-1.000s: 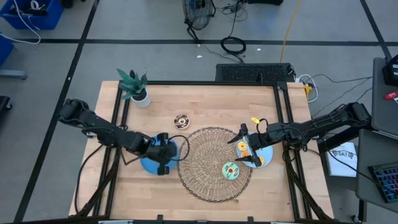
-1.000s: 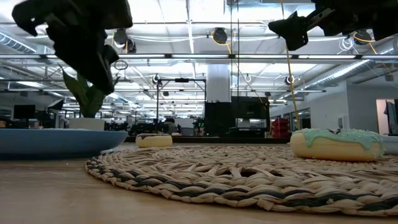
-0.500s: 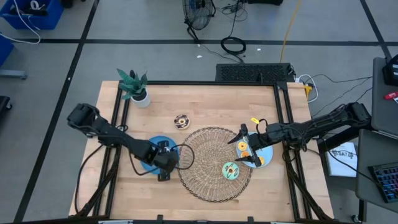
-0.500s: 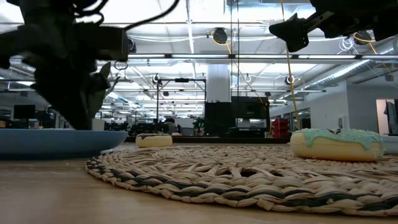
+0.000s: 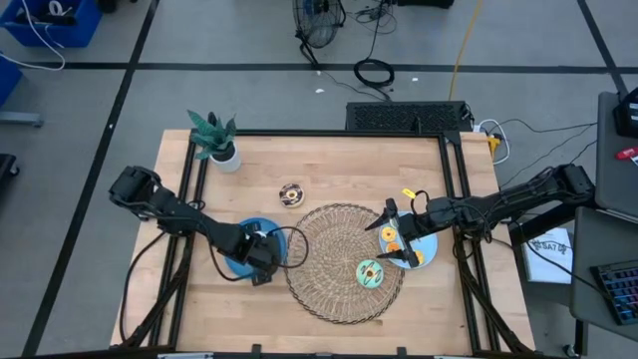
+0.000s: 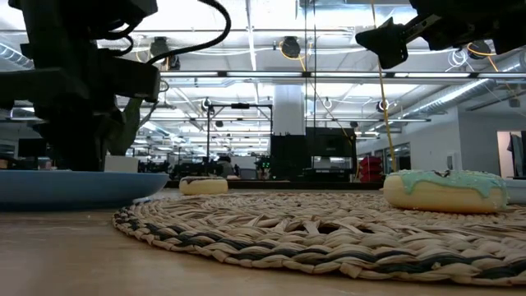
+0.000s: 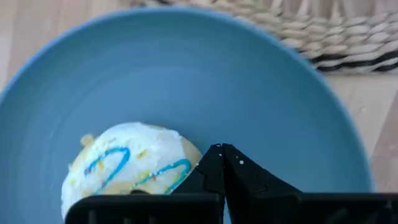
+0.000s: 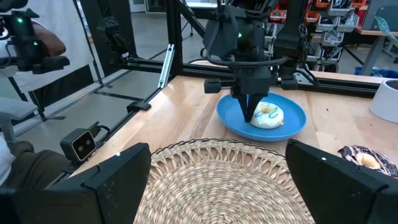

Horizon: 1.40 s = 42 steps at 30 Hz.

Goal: Pick & Place donuts
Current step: Put the large white donut on the blue plate, then put the large green donut on the blue plate

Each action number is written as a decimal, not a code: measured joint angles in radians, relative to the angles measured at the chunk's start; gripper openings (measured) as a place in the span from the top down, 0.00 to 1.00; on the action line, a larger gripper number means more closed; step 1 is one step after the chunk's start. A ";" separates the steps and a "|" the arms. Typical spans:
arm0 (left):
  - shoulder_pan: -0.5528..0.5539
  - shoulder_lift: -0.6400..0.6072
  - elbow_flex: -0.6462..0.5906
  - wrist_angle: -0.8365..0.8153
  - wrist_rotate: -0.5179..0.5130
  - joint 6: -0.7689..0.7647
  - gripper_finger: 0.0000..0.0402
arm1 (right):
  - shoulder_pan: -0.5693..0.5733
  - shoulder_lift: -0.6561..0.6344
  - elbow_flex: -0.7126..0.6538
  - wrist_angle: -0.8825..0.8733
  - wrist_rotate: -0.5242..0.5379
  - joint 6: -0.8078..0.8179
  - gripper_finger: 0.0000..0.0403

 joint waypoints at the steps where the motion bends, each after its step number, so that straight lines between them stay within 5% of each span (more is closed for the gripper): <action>1: 0.000 0.000 0.000 -0.016 -0.001 -0.012 0.99 | 0.000 0.000 0.000 0.000 0.000 0.001 0.11; 20: 0.001 -0.001 -0.001 -0.250 -0.020 -0.194 0.99 | 0.000 0.000 0.000 -0.001 0.000 0.003 0.11; 31: 0.014 -0.012 0.022 -0.178 -0.032 -0.144 0.98 | 0.000 0.000 0.000 -0.001 0.000 0.003 0.11; 39: -0.093 -0.274 0.005 0.035 -0.575 0.053 0.98 | 0.000 0.000 0.000 -0.001 0.000 0.003 0.11; 42: -0.092 -0.412 -0.089 0.252 -0.620 0.228 0.98 | 0.000 0.000 0.000 0.000 0.000 0.003 0.11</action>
